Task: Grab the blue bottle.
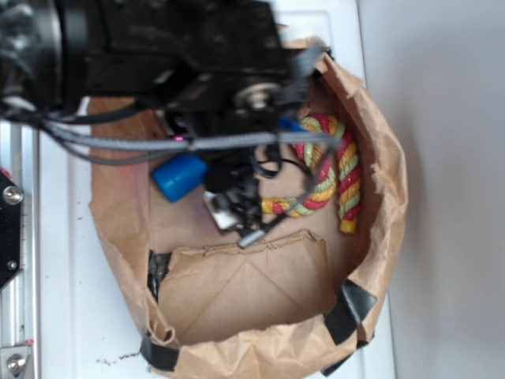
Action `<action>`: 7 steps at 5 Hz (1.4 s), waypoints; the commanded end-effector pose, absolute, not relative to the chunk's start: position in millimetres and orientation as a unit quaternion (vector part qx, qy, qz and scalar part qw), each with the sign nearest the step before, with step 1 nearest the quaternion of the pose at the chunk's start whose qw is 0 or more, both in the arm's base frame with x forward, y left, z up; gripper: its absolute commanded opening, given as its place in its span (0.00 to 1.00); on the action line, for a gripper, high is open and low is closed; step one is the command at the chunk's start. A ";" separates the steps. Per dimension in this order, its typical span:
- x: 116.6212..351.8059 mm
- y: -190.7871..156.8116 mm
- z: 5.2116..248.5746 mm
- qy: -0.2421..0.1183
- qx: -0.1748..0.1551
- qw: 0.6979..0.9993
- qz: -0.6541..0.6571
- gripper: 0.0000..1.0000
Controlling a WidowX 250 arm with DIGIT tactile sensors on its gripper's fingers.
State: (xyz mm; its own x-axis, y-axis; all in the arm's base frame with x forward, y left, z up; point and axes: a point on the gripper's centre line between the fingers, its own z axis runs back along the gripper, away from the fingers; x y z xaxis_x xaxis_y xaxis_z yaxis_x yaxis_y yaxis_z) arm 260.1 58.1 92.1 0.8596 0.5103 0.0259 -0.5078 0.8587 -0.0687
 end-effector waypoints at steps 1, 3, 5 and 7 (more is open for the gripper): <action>252.1 77.6 65.1 -0.060 -0.013 0.962 0.265 1.00; 283.3 79.6 51.7 -0.053 0.009 0.957 0.285 1.00; 290.0 78.2 49.2 -0.074 0.023 0.951 0.299 0.00; 275.1 59.8 108.5 -0.070 -0.021 0.964 0.256 0.00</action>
State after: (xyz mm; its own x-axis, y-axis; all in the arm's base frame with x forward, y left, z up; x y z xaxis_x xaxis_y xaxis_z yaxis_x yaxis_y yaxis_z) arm 272.0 51.6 88.6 0.8579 0.5115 0.0494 -0.5093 0.8591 -0.0504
